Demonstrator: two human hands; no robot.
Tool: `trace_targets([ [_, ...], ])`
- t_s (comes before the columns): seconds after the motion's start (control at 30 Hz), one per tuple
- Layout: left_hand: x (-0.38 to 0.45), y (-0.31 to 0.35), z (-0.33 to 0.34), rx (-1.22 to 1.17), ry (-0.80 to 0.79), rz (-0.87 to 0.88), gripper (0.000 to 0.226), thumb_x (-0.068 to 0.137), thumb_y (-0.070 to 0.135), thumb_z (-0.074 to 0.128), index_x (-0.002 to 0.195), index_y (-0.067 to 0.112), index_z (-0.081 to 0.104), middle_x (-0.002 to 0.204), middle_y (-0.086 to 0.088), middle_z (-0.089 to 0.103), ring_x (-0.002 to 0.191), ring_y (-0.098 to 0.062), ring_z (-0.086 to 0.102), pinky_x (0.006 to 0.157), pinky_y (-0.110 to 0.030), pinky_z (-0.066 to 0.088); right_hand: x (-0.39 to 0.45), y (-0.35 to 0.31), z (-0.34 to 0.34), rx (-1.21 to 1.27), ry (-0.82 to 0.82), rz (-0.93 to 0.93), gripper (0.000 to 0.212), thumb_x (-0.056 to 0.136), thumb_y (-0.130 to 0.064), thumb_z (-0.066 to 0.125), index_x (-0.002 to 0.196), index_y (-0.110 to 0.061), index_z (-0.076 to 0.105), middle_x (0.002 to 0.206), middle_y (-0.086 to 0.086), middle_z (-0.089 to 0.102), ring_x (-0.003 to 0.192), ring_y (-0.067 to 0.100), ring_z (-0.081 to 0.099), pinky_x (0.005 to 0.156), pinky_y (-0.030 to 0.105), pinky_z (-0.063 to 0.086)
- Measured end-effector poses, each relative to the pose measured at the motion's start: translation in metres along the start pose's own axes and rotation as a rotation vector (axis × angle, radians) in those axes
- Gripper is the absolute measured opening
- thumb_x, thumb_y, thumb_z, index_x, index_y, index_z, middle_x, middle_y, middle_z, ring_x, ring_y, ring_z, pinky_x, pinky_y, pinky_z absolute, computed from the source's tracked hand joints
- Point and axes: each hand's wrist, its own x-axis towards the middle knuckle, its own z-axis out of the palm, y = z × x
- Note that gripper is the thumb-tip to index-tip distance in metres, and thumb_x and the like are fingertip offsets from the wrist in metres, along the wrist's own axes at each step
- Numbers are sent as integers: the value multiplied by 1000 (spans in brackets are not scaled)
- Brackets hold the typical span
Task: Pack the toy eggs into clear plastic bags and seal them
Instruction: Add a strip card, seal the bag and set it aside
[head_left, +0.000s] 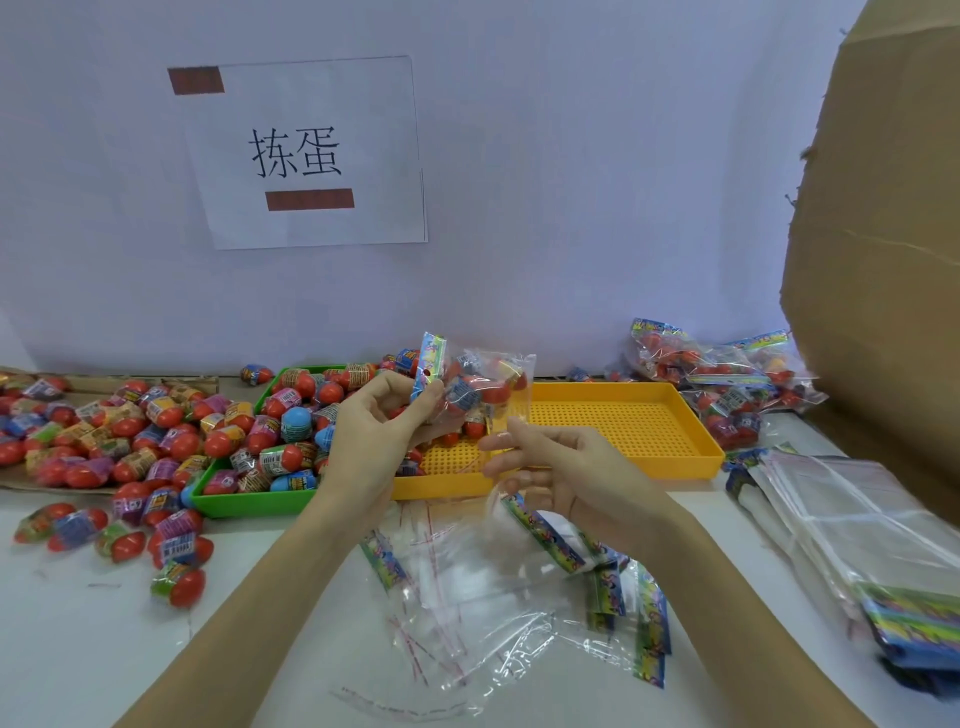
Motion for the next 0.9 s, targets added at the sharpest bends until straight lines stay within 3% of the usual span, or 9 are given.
trace_targets([
  [0.2, 1, 1, -1, 2, 0, 8, 18, 95, 17, 74, 101, 1, 69, 94, -7, 81, 90, -26, 81, 72, -25, 64, 1, 6, -7, -34, 67, -16, 31, 105, -25, 60, 105, -1, 80, 93, 13, 77, 72, 13, 67, 65, 18, 53],
  [0.33, 3, 0, -6, 10, 40, -11, 13, 96, 15, 73, 102, 3, 72, 95, -10, 82, 86, -25, 81, 69, -26, 64, 0, 5, -5, -145, 30, -16, 31, 107, -23, 56, 100, -4, 80, 85, 8, 73, 71, 12, 62, 69, 26, 48],
  [0.43, 4, -1, -7, -9, 33, -10, 16, 94, 19, 74, 102, 5, 73, 95, -8, 82, 86, -20, 80, 70, -27, 65, -1, 4, -6, -203, 11, -26, 32, 109, -24, 55, 98, -6, 79, 81, 6, 71, 70, 13, 59, 64, 24, 46],
  [0.53, 5, -1, -7, -20, -23, 5, 24, 92, 27, 73, 105, 8, 71, 101, -8, 81, 90, -19, 79, 77, -29, 66, -4, 2, -6, -239, -30, -16, 34, 108, -30, 56, 106, -6, 79, 92, 9, 77, 78, 17, 67, 65, 22, 51],
  [0.63, 5, -1, -8, -24, -55, 22, 24, 92, 29, 72, 106, 9, 69, 101, -5, 81, 92, -19, 78, 77, -25, 63, -5, 1, -7, -278, -78, 18, 44, 103, -47, 58, 121, -11, 75, 111, 6, 80, 102, 21, 77, 78, 23, 59],
  [0.7, 6, 0, -9, -14, -33, 23, 26, 92, 28, 73, 107, 7, 69, 101, -4, 80, 91, -18, 79, 74, -23, 63, -3, 1, -7, -259, -61, 5, 50, 99, -53, 60, 125, -12, 72, 115, 4, 79, 108, 22, 76, 82, 23, 60],
  [0.8, 6, 1, -8, -9, -6, 14, 34, 90, 28, 74, 111, 2, 68, 107, -9, 80, 93, -20, 79, 73, -25, 64, 0, 2, -6, -194, 27, -34, 52, 92, -53, 68, 122, -12, 74, 114, 5, 79, 106, 24, 77, 81, 24, 61],
  [0.9, 5, 0, -6, -26, -28, 10, 28, 91, 26, 74, 108, 4, 69, 104, -9, 81, 93, -21, 79, 75, -26, 64, 2, 6, -6, -119, 35, -28, 48, 93, -44, 74, 124, -8, 72, 114, 9, 79, 108, 27, 76, 86, 26, 61],
])
